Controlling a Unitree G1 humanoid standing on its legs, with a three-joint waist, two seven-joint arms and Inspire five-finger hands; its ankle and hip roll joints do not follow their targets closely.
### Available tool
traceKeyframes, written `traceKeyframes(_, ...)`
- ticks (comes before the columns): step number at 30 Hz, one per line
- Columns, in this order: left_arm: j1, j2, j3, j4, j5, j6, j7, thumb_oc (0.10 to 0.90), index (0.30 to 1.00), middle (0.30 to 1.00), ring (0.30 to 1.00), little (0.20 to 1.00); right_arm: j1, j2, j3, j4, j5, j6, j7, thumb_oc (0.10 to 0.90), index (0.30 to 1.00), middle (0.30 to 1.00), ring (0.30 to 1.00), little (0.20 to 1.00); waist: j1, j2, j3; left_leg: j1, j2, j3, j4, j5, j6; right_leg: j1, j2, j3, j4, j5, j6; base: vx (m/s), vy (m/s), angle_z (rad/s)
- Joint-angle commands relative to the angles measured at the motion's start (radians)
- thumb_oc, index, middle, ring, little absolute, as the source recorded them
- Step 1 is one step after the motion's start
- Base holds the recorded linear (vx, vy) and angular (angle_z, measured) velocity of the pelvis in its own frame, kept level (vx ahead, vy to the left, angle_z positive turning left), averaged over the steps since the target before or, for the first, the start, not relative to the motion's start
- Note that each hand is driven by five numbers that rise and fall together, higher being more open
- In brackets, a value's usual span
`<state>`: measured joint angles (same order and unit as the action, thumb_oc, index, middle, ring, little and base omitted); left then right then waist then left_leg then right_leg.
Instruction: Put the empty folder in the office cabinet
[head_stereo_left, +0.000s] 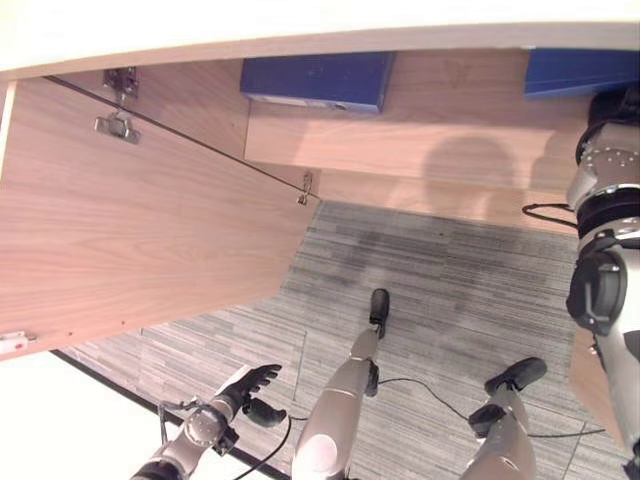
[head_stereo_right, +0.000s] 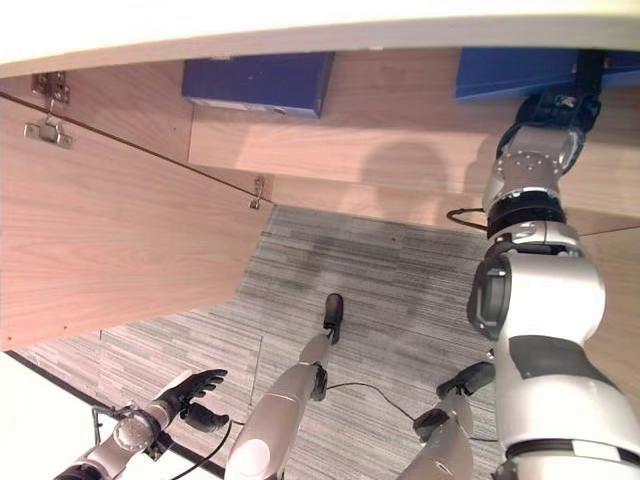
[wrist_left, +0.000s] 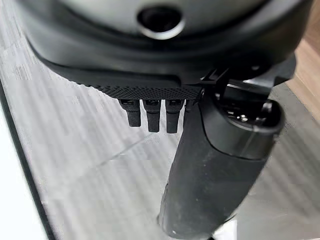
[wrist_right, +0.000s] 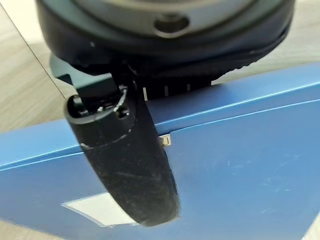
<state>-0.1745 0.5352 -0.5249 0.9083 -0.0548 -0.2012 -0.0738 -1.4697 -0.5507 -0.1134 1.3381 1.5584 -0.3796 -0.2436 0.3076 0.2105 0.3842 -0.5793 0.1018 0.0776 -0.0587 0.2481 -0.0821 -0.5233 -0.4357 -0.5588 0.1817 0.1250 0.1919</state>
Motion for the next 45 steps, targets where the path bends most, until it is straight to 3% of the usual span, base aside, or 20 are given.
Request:
traceKeyframes(1, 0.082, 0.096, -0.014, 0.083, -0.012, 0.026, 0.031, 0.8, 0.9, 0.9, 0.9, 0.9, -0.025, -0.147, 0.087, -0.037, -0.054, -0.012, -0.026, 0.8, 0.9, 0.9, 0.9, 0.9, 0.027, 0.003, -0.025, 0.036, 0.063, -0.034, -0.02, -0.121, -0.136, 0.027, 0.04, 0.088, 0.159, -0.248, 0.07, 0.01, -0.023, 0.03)
traceKeyframes(2, 0.082, 0.096, -0.013, 0.083, -0.011, 0.026, 0.031, 0.8, 0.9, 0.9, 0.9, 0.9, -0.026, -0.148, 0.087, -0.036, -0.055, -0.011, -0.027, 0.8, 0.9, 0.9, 0.9, 0.9, 0.027, 0.003, -0.025, 0.036, 0.063, -0.034, -0.02, -0.121, -0.136, 0.028, 0.04, 0.087, 0.159, -0.248, 0.07, 0.01, -0.032, 0.0)
traceKeyframes(5, 0.07, 0.077, -0.007, 0.103, -0.018, 0.047, 0.047, 0.8, 0.9, 0.9, 0.9, 0.9, -0.059, -0.18, 0.139, 0.084, -0.179, 0.088, -0.128, 0.8, 0.9, 0.9, 0.9, 0.9, 0.018, -0.033, -0.012, 0.044, 0.064, -0.043, -0.02, -0.123, -0.134, 0.043, 0.058, 0.081, 0.147, -0.245, 0.066, 0.01, -0.032, -0.01)
traceKeyframes(7, 0.061, 0.071, -0.005, 0.111, -0.023, 0.051, 0.057, 0.8, 0.9, 0.9, 0.9, 0.9, -0.074, -0.187, 0.148, 0.107, -0.198, 0.115, -0.148, 0.8, 0.9, 0.9, 0.9, 0.9, 0.015, -0.041, -0.007, 0.048, 0.065, -0.046, -0.019, -0.123, -0.135, 0.053, 0.062, 0.077, 0.14, -0.244, 0.065, 0.01, -0.055, -0.02)
traceKeyframes(8, 0.049, 0.057, -0.003, 0.126, -0.03, 0.062, 0.066, 0.8, 0.9, 0.9, 0.9, 0.9, -0.083, -0.199, 0.166, 0.153, -0.216, 0.162, -0.166, 0.8, 0.9, 0.9, 0.9, 0.9, 0.013, -0.066, -0.007, 0.053, 0.067, -0.054, -0.019, -0.123, -0.135, 0.063, 0.07, 0.071, 0.135, -0.245, 0.061, 0.01, -0.058, -0.02)
traceKeyframes(9, 0.046, 0.055, -0.003, 0.128, -0.03, 0.062, 0.068, 0.8, 0.9, 0.9, 0.9, 0.9, -0.09, -0.202, 0.17, 0.159, -0.216, 0.166, -0.165, 0.8, 0.9, 0.9, 0.9, 0.9, 0.013, -0.065, -0.005, 0.053, 0.067, -0.054, -0.019, -0.123, -0.135, 0.065, 0.071, 0.07, 0.133, -0.245, 0.061, 0.01, -0.089, -0.02)
traceKeyframes(10, 0.038, 0.041, -0.006, 0.146, -0.023, 0.071, 0.077, 0.8, 0.9, 0.9, 0.9, 0.9, -0.107, -0.21, 0.198, 0.199, -0.256, 0.214, -0.186, 0.8, 0.9, 0.9, 0.9, 0.9, 0.016, -0.084, -0.002, 0.058, 0.069, -0.06, -0.017, -0.123, -0.136, 0.081, 0.082, 0.064, 0.122, -0.245, 0.056, 0.0, -0.049, 0.0)
traceKeyframes(16, 0.014, 0.006, -0.009, 0.161, -0.03, 0.088, 0.087, 0.8, 0.9, 0.9, 0.9, 0.9, -0.129, -0.25, 0.215, 0.275, -0.293, 0.279, -0.224, 0.8, 0.9, 0.9, 0.9, 0.9, 0.025, -0.112, 0.001, 0.075, 0.074, -0.078, -0.015, -0.124, -0.138, 0.136, 0.106, 0.036, 0.089, -0.242, 0.046, 0.0, -0.069, 0.06)
traceKeyframes(23, 0.033, 0.002, -0.007, 0.146, -0.008, 0.105, 0.071, 0.8, 0.9, 0.9, 0.9, 0.9, -0.072, -0.272, 0.213, 0.303, -0.349, 0.333, -0.237, 0.8, 0.9, 0.9, 0.9, 0.9, 0.062, -0.144, -0.01, 0.107, 0.073, -0.108, -0.019, -0.127, -0.139, 0.221, 0.141, -0.007, 0.022, -0.232, 0.035, 0.0, -0.034, 0.07)
traceKeyframes(30, 0.041, 0.003, 0.001, 0.149, -0.001, 0.111, 0.071, 0.8, 0.9, 0.9, 0.9, 0.9, -0.044, -0.239, 0.207, 0.291, -0.363, 0.329, -0.241, 0.8, 0.9, 0.9, 0.9, 0.9, 0.072, -0.159, -0.01, 0.116, 0.068, -0.118, -0.019, -0.129, -0.136, 0.244, 0.152, -0.012, 0.009, -0.229, 0.031, -0.01, 0.008, 0.08)
traceKeyframes(35, 0.028, -0.024, 0.004, 0.165, -0.014, 0.113, 0.08, 0.8, 0.9, 0.9, 0.9, 0.9, 0.021, -0.144, 0.145, 0.266, -0.351, 0.279, -0.272, 0.8, 0.9, 0.9, 0.9, 0.9, 0.068, -0.163, -0.006, 0.123, 0.068, -0.122, -0.019, -0.129, -0.132, 0.256, 0.157, -0.011, 0.006, -0.231, 0.026, -0.01, 0.025, -0.01)
traceKeyframes(41, 0.002, -0.058, 0.022, 0.203, -0.039, 0.118, 0.101, 0.8, 0.9, 0.9, 0.9, 0.9, 0.094, 0.034, 0.093, 0.206, -0.349, 0.224, -0.297, 0.8, 0.9, 0.9, 0.9, 0.9, 0.053, -0.175, -0.009, 0.144, 0.069, -0.121, -0.019, -0.133, -0.125, 0.275, 0.161, -0.006, -0.003, -0.227, 0.021, -0.01, 0.037, -0.04)
traceKeyframes(45, -0.007, -0.08, 0.031, 0.222, -0.056, 0.118, 0.111, 0.8, 0.9, 0.9, 0.9, 0.9, 0.136, 0.087, 0.064, 0.184, -0.363, 0.205, -0.308, 0.8, 0.9, 0.9, 0.9, 0.9, 0.04, -0.181, -0.009, 0.151, 0.066, -0.12, -0.019, -0.136, -0.123, 0.284, 0.159, -0.007, -0.005, -0.223, 0.021, -0.01, 0.035, 0.01)
